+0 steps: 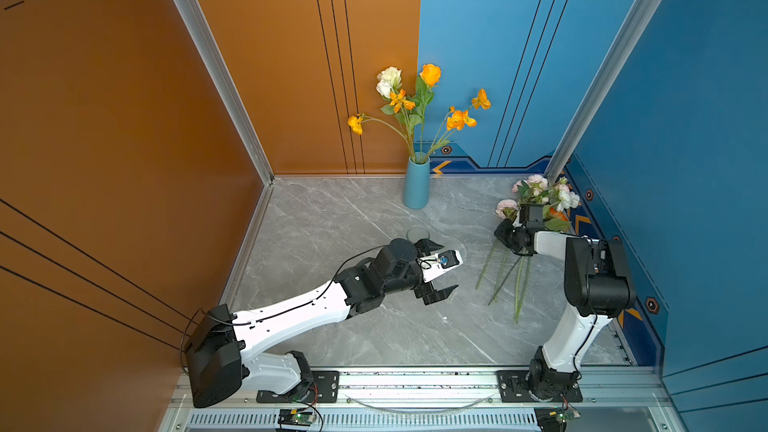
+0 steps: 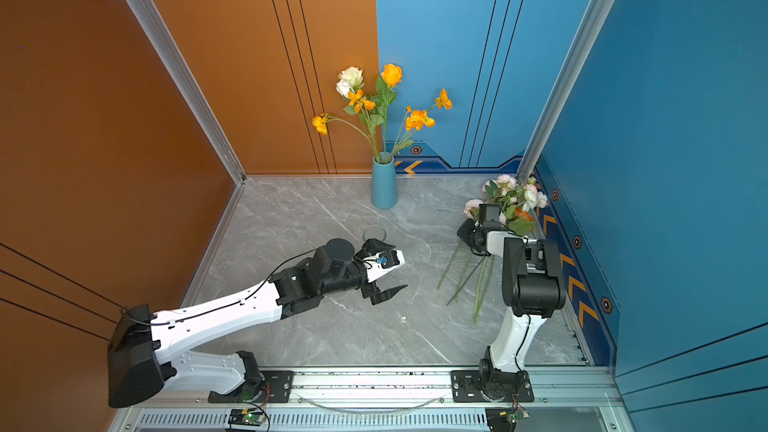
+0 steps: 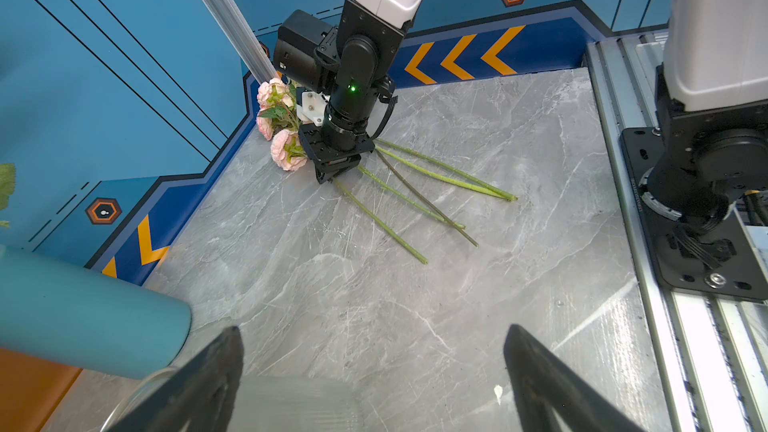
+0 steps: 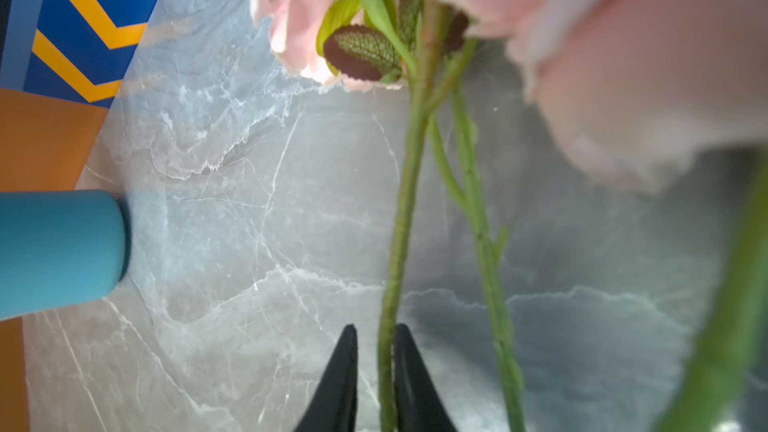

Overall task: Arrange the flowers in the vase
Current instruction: 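Pinch a pink rose stem with the right gripper, then lift the pink rose high toward the glass vase with the right gripper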

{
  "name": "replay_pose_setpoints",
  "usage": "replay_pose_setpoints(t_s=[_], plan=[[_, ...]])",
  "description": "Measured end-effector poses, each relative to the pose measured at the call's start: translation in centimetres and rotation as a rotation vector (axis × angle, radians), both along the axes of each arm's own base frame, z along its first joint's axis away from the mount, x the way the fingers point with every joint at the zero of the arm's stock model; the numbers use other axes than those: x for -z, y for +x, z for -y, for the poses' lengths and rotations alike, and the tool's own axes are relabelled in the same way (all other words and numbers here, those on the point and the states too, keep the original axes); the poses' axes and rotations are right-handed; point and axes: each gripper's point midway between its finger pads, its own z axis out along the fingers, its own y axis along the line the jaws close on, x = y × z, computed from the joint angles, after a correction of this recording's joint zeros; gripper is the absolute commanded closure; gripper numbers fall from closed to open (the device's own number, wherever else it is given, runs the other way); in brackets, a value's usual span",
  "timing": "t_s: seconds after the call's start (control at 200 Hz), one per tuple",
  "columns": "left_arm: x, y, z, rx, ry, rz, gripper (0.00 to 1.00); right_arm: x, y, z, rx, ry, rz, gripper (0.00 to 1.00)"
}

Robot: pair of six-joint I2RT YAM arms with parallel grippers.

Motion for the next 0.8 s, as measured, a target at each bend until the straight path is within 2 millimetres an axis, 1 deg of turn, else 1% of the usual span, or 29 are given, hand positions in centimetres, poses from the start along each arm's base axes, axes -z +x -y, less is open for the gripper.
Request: replay_pose_setpoints(t_s=[0.06,0.135,0.19,0.265,0.41,0.546,0.626,0.706,0.796], plan=[[0.0,0.0,0.0,0.0,0.0,0.0,0.02,-0.4,-0.1,-0.4,-0.013,-0.008,0.004,1.0],[0.0,0.0,0.0,0.001,0.001,0.002,0.02,-1.7,-0.3,-1.0,-0.04,-0.024,0.021,1.0],[0.0,0.0,0.0,0.001,0.001,0.003,0.02,-3.2,-0.6,-1.7,-0.065,-0.047,0.04,1.0],[0.0,0.0,0.0,0.002,0.003,0.006,0.02,-5.8,-0.9,-2.7,-0.107,-0.093,0.075,1.0],[0.0,-0.1,0.0,0.005,0.004,0.009,0.02,-12.3,-1.2,-5.0,-0.183,-0.176,0.2,1.0],[-0.3,0.0,-0.1,0.002,0.005,0.022,0.02,-17.2,-2.4,-6.0,-0.216,-0.237,0.31,1.0],[-1.0,-0.1,-0.4,0.001,-0.008,0.039,0.02,-19.8,-3.1,-6.4,-0.228,-0.266,0.375,1.0],[-2.3,-0.1,-1.0,0.0,-0.031,0.063,0.02,-22.4,-3.9,-6.6,-0.233,-0.292,0.442,1.0],[-3.9,-0.2,-2.3,0.012,-0.073,0.082,0.02,-26.2,-5.1,-7.3,-0.242,-0.325,0.557,1.0]])
